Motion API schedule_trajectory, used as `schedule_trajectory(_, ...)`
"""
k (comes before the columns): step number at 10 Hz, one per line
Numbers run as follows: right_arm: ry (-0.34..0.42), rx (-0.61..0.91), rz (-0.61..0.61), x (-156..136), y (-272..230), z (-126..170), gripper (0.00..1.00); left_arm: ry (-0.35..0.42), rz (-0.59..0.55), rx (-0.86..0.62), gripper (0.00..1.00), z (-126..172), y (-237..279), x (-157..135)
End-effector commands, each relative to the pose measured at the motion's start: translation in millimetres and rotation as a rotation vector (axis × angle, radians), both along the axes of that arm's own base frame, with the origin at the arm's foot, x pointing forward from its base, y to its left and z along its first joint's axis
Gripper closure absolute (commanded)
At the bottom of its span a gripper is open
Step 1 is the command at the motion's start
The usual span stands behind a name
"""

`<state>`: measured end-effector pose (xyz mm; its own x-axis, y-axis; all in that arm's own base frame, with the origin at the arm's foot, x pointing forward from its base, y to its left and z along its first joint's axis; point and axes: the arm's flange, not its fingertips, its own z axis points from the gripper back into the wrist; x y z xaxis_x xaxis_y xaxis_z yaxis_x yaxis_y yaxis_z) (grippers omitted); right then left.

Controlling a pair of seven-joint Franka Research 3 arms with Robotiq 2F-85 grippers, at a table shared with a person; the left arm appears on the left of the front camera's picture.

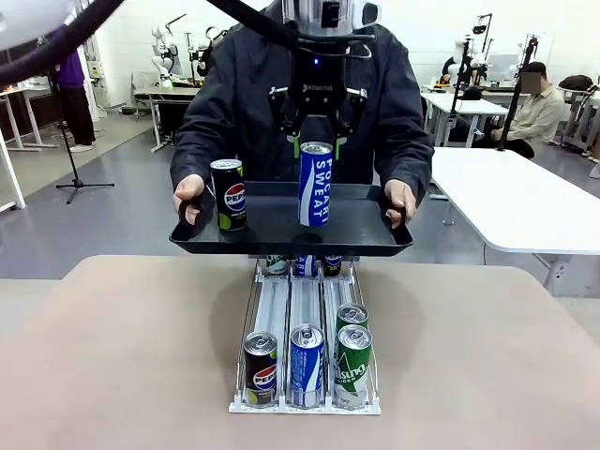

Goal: Retrieve and hand over the desired beverage to the person.
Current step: Place the picked can on the Handle tray extended by the person.

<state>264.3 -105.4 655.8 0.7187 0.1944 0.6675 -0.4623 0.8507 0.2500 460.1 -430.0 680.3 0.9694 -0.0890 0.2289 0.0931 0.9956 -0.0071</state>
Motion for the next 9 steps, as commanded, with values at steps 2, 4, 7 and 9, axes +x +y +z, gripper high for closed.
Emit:
schedule_trajectory(2,-0.006,0.024,0.026,0.6,0.5,-0.9,0.00,0.040,0.022,0.018,0.42,11.9,-14.1,16.6)
schedule_trajectory(4,-0.006,0.024,0.026,0.6,0.5,-0.9,0.00,0.057,0.027,0.016,0.42,5.2,-11.7,20.1)
schedule_trajectory(7,-0.006,0.024,0.026,0.6,0.5,-0.9,0.00,0.063,0.021,0.014,0.42,1.3,-10.8,22.8)
schedule_trajectory(9,-0.006,0.024,0.026,0.6,0.5,-0.9,0.00,0.066,0.019,0.008,0.00,1.8,-11.0,23.3)
